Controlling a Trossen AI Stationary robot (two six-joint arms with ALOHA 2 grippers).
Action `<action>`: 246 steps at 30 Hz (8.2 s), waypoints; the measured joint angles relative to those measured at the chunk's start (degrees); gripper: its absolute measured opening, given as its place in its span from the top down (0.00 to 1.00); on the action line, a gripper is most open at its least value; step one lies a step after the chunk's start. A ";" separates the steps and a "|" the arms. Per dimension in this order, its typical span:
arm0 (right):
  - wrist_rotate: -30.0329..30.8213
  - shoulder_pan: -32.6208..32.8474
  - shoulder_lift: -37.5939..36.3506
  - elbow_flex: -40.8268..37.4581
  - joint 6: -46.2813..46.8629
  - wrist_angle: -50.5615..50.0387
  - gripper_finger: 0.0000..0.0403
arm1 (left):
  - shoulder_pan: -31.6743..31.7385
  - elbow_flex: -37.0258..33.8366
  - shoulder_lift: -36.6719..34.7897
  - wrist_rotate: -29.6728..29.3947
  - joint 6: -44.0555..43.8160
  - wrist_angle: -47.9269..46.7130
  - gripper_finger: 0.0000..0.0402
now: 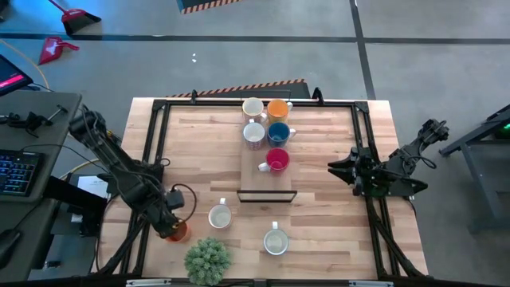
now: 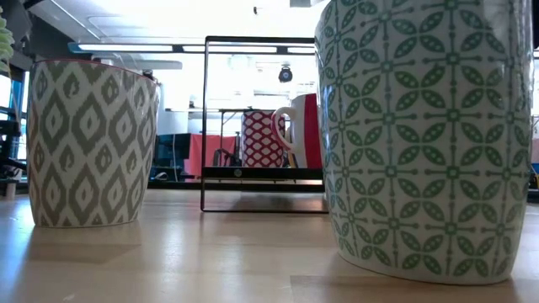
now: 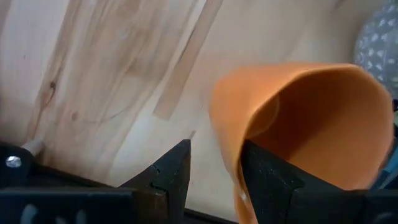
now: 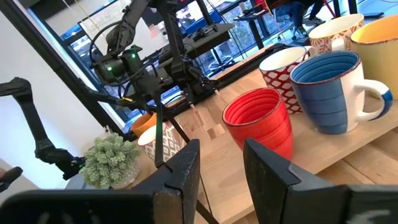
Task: Place coffee mugs
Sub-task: Put the orange cup on the shelf aligned with the other red cup, then put the gray cup on the shelf
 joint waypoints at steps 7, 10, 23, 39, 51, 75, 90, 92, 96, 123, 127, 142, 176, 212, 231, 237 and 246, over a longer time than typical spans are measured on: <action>-0.09 0.00 0.00 0.00 0.00 0.00 0.74 | 0.06 0.00 5.45 -0.04 0.80 3.73 0.67; -0.15 0.00 0.00 0.00 0.00 0.00 0.74 | 0.06 0.00 8.33 -0.07 0.79 4.23 0.67; -0.51 0.00 0.02 0.00 0.00 -0.26 0.74 | 1.50 0.00 12.85 0.00 -0.70 2.86 0.74; -0.59 0.00 0.02 0.00 0.00 -2.68 0.74 | 16.97 0.00 7.73 -1.12 11.11 -3.62 0.99; -1.82 -0.02 0.02 0.00 0.64 -3.87 0.74 | 42.86 6.33 5.56 -4.31 40.64 -6.85 0.99; -3.43 -0.01 0.02 0.00 0.63 -3.89 0.74 | 57.98 38.57 32.08 -8.04 76.26 -7.54 0.99; -3.41 -0.02 0.02 0.00 0.57 -3.88 0.74 | 57.85 41.50 36.72 -7.98 78.25 -3.42 0.99; -3.41 -0.01 0.02 0.00 0.51 -3.87 0.74 | 57.85 41.53 36.74 -7.96 77.82 -2.72 0.99; -3.41 0.00 0.02 0.00 0.48 -3.89 0.74 | 57.83 41.53 36.74 -7.86 77.84 -3.15 0.99; -4.15 -0.02 0.01 0.00 0.46 -3.85 0.74 | 56.40 53.51 45.70 -9.99 81.24 -9.67 0.99; -4.31 -0.02 0.00 0.00 0.46 -3.85 0.74 | 56.39 53.51 45.70 -9.17 81.29 -9.28 0.99; -4.53 0.00 0.02 0.00 0.57 -3.82 0.74 | 56.08 53.51 47.80 -9.72 81.69 -7.68 0.99; -6.60 0.00 0.02 0.00 0.63 -3.37 0.74 | 56.09 53.51 47.80 -12.54 82.96 -4.45 0.78; -9.62 0.00 0.07 0.00 1.07 -3.41 0.74 | 55.34 67.88 45.39 -16.95 78.55 -23.67 0.71; -7.06 -0.02 -0.22 0.02 -3.54 -3.19 0.74 | 46.26 43.91 18.72 -12.03 54.23 -34.00 0.71; -4.55 0.00 -0.21 0.02 -4.52 -3.03 0.74 | 36.59 30.66 3.85 -12.11 44.39 -28.78 0.71; -1.43 -0.02 -0.20 0.02 -2.62 -2.97 0.74 | 19.35 12.27 -7.51 -16.13 26.81 -12.75 0.71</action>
